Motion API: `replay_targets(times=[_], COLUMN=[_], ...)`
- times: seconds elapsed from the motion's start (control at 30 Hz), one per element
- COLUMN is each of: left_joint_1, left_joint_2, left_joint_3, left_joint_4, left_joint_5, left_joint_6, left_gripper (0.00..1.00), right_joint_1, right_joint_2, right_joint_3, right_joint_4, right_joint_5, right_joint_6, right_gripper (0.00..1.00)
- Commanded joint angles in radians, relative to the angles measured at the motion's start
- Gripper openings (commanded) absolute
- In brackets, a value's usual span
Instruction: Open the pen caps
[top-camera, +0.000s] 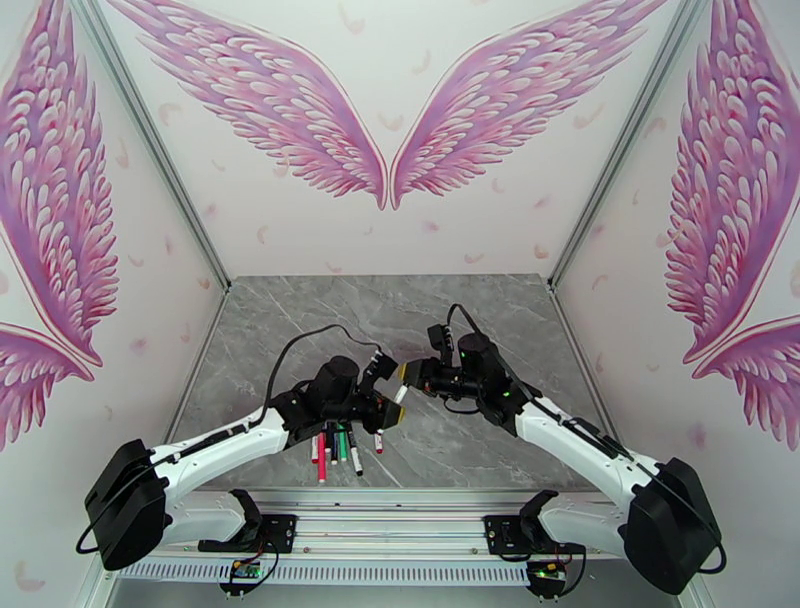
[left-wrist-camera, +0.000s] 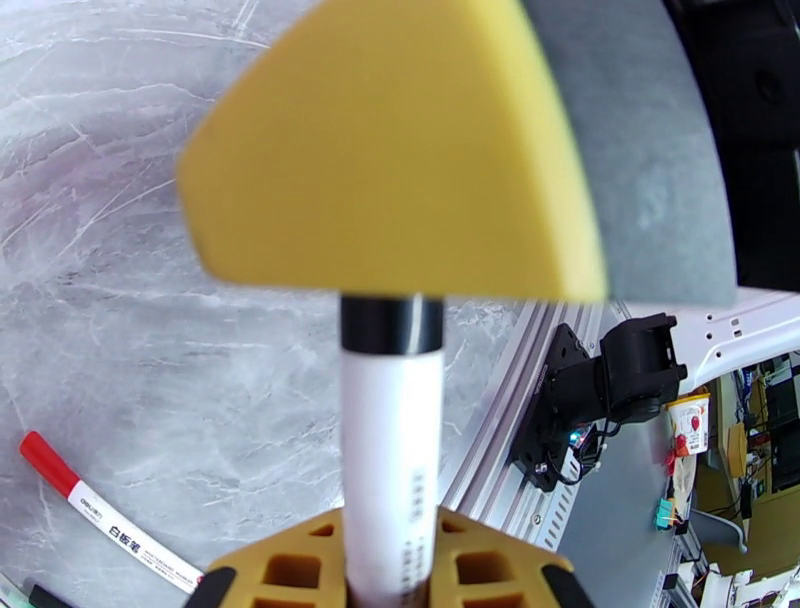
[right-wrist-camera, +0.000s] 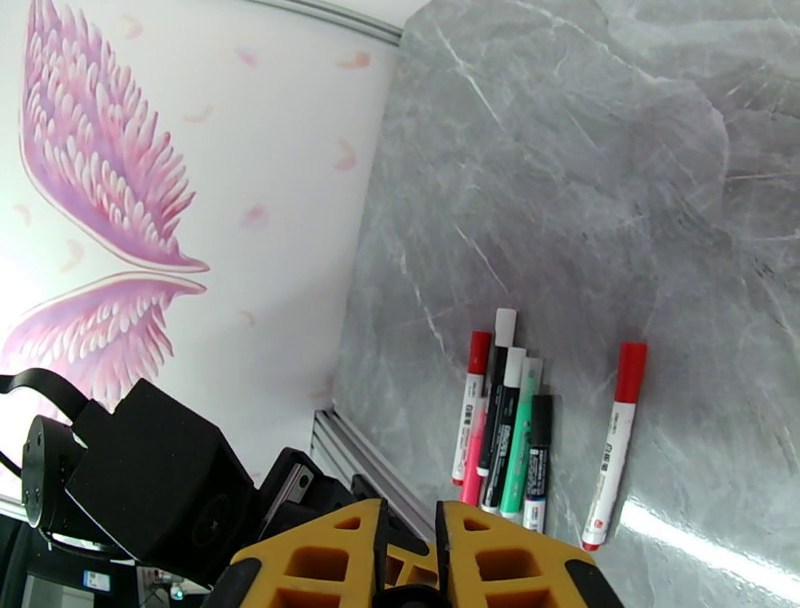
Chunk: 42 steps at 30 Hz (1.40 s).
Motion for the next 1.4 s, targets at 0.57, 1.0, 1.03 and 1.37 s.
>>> replay_targets(times=[0.57,1.0,1.03,1.37], left_joint_1=[0.004,-0.047,-0.047,-0.023], left_joint_2=[-0.054,-0.026,-0.026,-0.135], left_joint_3=[-0.012,-0.009,-0.012,-0.023], left_joint_4=[-0.121,-0.089,-0.075,-0.1], left_joint_5=[0.006,0.136,0.155,-0.071], left_joint_6=[0.025,0.034,0.026,-0.014], left_gripper=[0.0,0.0,0.0,0.0], right_joint_1=[-0.137,-0.16,-0.163,-0.186], right_joint_2=[-0.085,-0.102,-0.105,-0.1], right_joint_3=[0.062,0.053,0.043,0.101], right_joint_4=[-0.101,-0.123,-0.095,-0.361], right_joint_5=[0.043,0.094,0.073,0.115], right_joint_6=[-0.112,-0.102,-0.103,-0.282], right_gripper=[0.11,0.1,0.1,0.11])
